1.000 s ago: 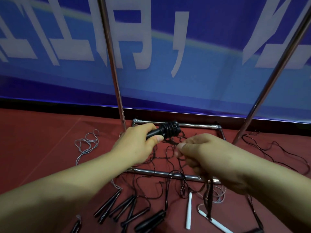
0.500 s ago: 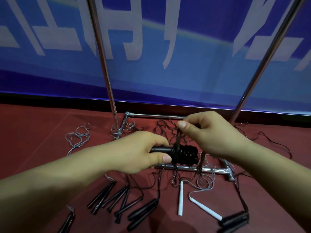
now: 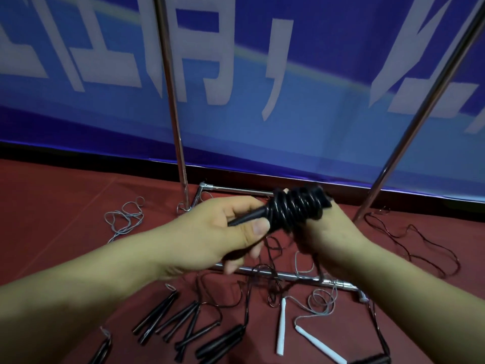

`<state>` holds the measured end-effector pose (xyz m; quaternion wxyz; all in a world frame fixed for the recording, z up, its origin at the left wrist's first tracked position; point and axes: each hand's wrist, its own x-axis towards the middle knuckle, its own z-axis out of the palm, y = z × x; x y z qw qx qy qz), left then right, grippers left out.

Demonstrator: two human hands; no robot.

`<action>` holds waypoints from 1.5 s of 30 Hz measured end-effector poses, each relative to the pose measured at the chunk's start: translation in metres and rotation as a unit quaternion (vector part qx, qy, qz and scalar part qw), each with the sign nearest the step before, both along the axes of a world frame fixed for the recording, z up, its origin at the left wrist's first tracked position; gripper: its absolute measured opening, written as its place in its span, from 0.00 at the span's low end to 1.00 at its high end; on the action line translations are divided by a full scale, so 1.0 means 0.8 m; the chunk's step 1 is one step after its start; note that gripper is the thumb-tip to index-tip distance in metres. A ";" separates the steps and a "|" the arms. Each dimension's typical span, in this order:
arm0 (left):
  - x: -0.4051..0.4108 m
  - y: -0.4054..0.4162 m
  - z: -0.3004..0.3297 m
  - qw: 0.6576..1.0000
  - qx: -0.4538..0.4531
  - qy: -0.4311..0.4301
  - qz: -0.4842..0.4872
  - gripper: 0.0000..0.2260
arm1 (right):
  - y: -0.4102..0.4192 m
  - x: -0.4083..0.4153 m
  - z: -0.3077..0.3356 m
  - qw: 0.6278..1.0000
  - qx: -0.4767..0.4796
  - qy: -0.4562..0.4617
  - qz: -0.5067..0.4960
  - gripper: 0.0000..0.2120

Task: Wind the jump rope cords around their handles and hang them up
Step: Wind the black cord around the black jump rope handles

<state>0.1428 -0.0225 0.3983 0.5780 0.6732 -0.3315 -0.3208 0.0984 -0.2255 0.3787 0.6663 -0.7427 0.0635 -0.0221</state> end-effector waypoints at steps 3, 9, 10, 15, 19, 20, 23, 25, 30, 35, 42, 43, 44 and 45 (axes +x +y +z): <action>0.000 -0.004 0.000 0.997 -0.025 0.024 0.070 0.16 | 0.017 0.003 -0.005 0.997 0.049 0.049 -0.032 0.15; 0.015 -0.003 -0.010 0.979 -0.019 0.032 0.200 0.11 | 0.034 -0.001 -0.013 0.995 -0.018 0.086 0.046 0.19; 0.017 -0.003 -0.011 0.977 -0.009 0.023 0.212 0.10 | 0.036 -0.002 -0.014 0.994 -0.030 0.089 0.054 0.17; 0.025 -0.007 -0.018 0.967 0.042 -0.019 0.252 0.12 | 0.047 -0.010 -0.013 0.988 -0.050 0.114 0.087 0.09; 0.043 -0.005 -0.027 0.951 0.050 -0.033 0.302 0.09 | 0.048 -0.017 -0.010 0.984 -0.039 0.148 0.087 0.11; 0.049 -0.003 -0.030 0.947 0.052 -0.035 0.314 0.09 | 0.048 -0.019 -0.010 0.983 -0.051 0.151 0.096 0.13; 0.061 0.005 -0.042 0.940 0.094 -0.062 0.323 0.08 | 0.046 -0.023 -0.008 0.977 -0.115 0.134 0.122 0.16; 0.064 0.007 -0.051 0.936 0.132 -0.091 0.312 0.08 | 0.044 -0.024 -0.006 0.973 -0.148 0.123 0.127 0.16; 0.068 0.009 -0.058 0.930 0.186 -0.131 0.288 0.08 | 0.035 -0.019 0.000 0.975 -0.175 0.114 0.069 0.14; 0.073 0.010 -0.057 0.930 0.202 -0.154 0.267 0.09 | 0.028 -0.020 0.010 0.979 -0.185 0.065 0.049 0.16; 0.068 0.000 -0.059 0.933 0.237 -0.139 0.234 0.12 | 0.025 -0.017 0.025 0.964 -0.261 -0.029 0.044 0.18; 0.065 -0.003 -0.058 0.925 0.261 -0.164 0.220 0.13 | 0.024 -0.016 0.027 0.961 -0.271 -0.034 0.044 0.18; 0.062 -0.006 -0.055 0.919 0.283 -0.183 0.203 0.15 | 0.022 -0.013 0.027 0.958 -0.280 -0.040 0.036 0.17; 0.058 -0.010 -0.053 0.915 0.298 -0.196 0.186 0.17 | 0.018 -0.013 0.028 0.956 -0.290 -0.047 0.024 0.17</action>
